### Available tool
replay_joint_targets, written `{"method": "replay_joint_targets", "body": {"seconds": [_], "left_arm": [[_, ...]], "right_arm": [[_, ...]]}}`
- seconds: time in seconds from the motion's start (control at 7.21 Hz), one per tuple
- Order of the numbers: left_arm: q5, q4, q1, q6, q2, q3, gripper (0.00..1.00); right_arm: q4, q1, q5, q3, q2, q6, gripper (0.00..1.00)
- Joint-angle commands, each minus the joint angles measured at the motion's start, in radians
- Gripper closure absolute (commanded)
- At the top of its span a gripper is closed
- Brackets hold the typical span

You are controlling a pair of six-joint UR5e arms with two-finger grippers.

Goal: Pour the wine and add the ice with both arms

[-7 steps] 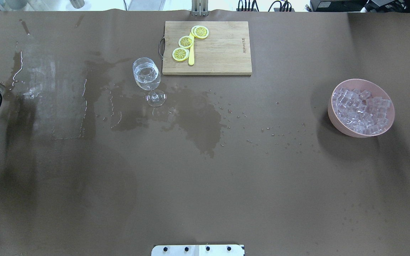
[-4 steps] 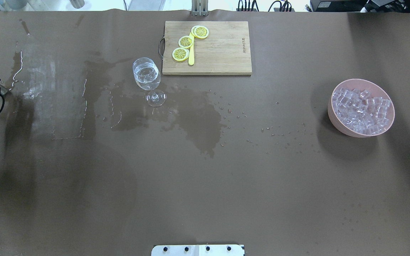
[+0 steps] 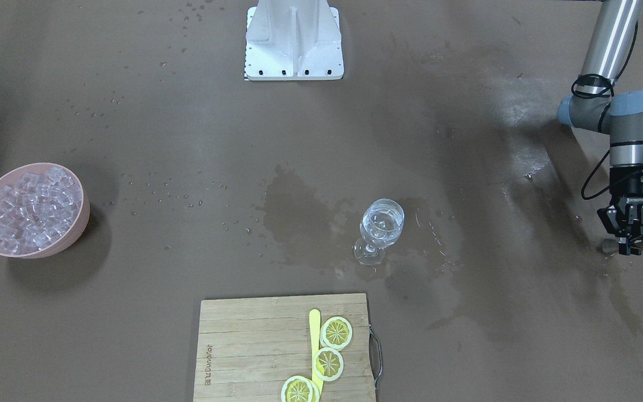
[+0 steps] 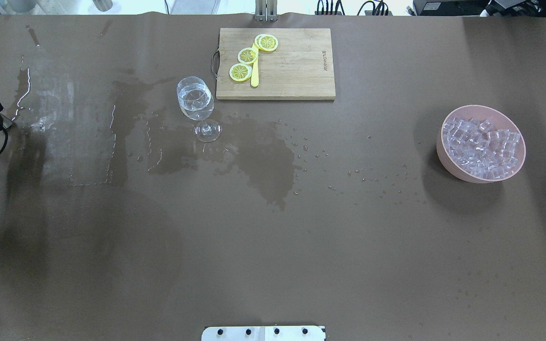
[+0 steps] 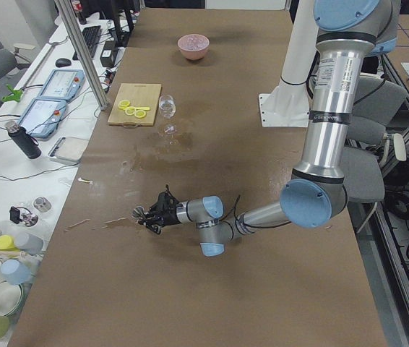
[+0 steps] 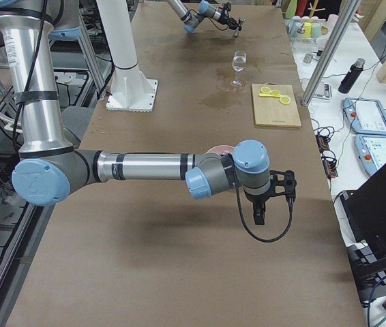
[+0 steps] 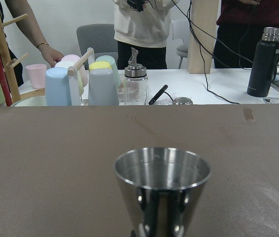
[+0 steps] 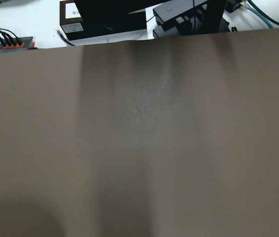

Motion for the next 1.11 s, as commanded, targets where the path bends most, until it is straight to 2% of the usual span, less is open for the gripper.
{"method": "replay_joint_targets", "body": {"seconds": [0.0, 0.42, 0.69, 0.97], "left_arm": [[0.0, 0.0, 0.0, 0.0, 0.0, -0.001, 0.59], [0.0, -0.002, 0.0, -0.002, 0.005, -0.008, 0.41], [-0.006, -0.003, -0.001, 0.007, 0.012, -0.02, 0.24], [-0.015, -0.005, -0.001, 0.014, 0.072, -0.117, 0.24]], "right_arm": [[0.002, 0.001, 0.107, -0.115, -0.007, 0.013, 0.0], [0.004, 0.001, 0.108, -0.112, -0.002, 0.016, 0.0], [0.005, 0.001, 0.083, -0.104, 0.01, 0.016, 0.0], [0.005, 0.001, 0.04, -0.095, 0.01, 0.016, 0.0]]}}
